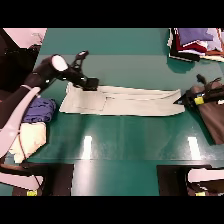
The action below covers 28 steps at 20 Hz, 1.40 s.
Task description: Fold the shirts.
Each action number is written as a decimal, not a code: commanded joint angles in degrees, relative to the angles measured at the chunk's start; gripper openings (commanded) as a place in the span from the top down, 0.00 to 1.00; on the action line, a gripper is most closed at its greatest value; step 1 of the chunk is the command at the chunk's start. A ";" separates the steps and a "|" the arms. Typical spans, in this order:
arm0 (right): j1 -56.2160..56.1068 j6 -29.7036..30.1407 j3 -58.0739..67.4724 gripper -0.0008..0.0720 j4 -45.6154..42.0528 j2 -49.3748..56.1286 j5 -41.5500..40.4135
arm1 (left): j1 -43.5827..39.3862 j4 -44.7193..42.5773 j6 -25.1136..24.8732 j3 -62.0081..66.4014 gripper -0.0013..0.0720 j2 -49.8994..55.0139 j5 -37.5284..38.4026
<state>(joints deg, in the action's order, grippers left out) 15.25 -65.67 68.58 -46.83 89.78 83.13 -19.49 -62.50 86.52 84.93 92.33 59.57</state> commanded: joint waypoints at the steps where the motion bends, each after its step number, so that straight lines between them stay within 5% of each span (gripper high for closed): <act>1: -1.75 -5.64 6.58 0.97 0.81 -6.38 4.42 | -5.84 0.76 0.15 8.50 0.95 8.15 -0.61; 6: -10.60 -13.00 18.60 0.97 0.81 -10.23 6.16 | -11.02 4.66 0.59 16.11 0.95 18.01 -2.51; 18: -30.10 -15.32 37.00 0.97 0.79 -7.96 4.13 | -13.03 8.92 0.55 18.58 0.95 22.97 -6.40; 28: -36.70 -14.84 47.60 0.97 0.81 0.70 5.77 | -8.37 -3.15 0.70 32.89 0.95 22.08 10.21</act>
<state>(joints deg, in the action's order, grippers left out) -19.66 -80.64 113.84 -46.06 88.64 88.68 -30.55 -60.53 87.11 112.81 114.93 63.07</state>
